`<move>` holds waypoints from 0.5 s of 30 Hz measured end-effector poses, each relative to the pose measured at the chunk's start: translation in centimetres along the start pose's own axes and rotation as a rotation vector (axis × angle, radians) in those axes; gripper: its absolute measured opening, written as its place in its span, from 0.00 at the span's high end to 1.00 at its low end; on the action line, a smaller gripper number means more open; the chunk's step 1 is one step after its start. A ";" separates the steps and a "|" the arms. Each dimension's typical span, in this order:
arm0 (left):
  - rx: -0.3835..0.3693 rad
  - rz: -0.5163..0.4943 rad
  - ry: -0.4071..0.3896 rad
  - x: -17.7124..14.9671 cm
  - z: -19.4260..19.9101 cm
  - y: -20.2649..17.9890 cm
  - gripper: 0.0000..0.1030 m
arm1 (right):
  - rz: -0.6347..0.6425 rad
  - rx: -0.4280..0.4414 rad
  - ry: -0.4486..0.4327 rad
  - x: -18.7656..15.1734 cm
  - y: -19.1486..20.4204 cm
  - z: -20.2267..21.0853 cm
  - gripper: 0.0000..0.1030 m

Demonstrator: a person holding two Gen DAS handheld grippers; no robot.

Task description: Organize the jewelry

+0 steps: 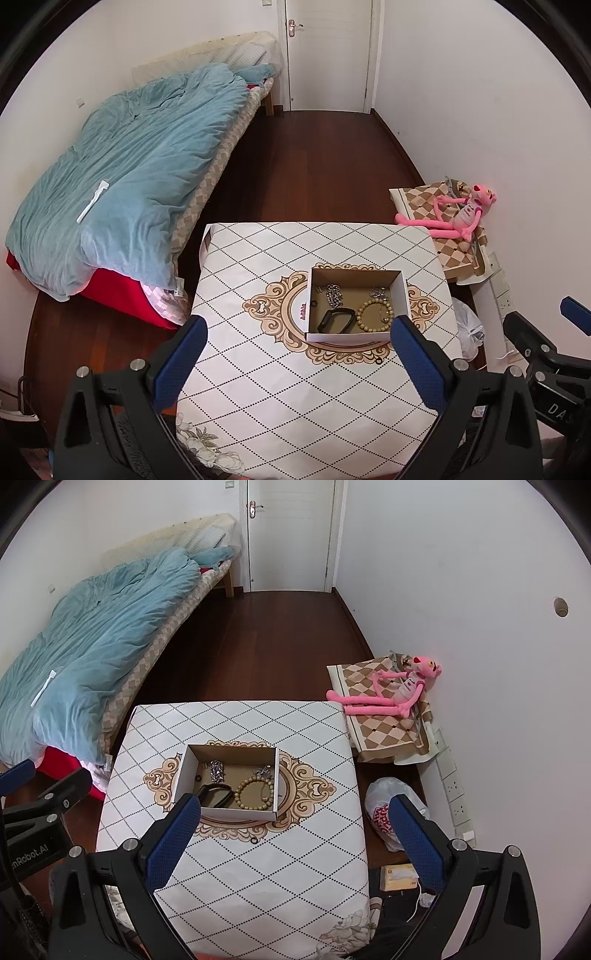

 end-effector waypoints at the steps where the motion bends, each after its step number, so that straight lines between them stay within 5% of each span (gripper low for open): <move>1: 0.001 0.002 0.002 -0.1 -0.1 0.1 0.02 | 0.000 0.002 0.002 -0.1 0.0 -0.1 0.00; 15: -0.001 0.001 0.005 -0.3 -0.2 0.2 0.02 | 0.007 0.015 0.007 -0.2 0.6 -0.2 0.00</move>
Point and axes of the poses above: each gripper's, at about its wrist camera, not at the fingertips, and z roughly against the way its jaws point, y to its left, x to its top, the point moved 4 cm from there along -z, roughly the way its jaws point, and after that the axes turned 1 degree about x, right-handed, at the moved point
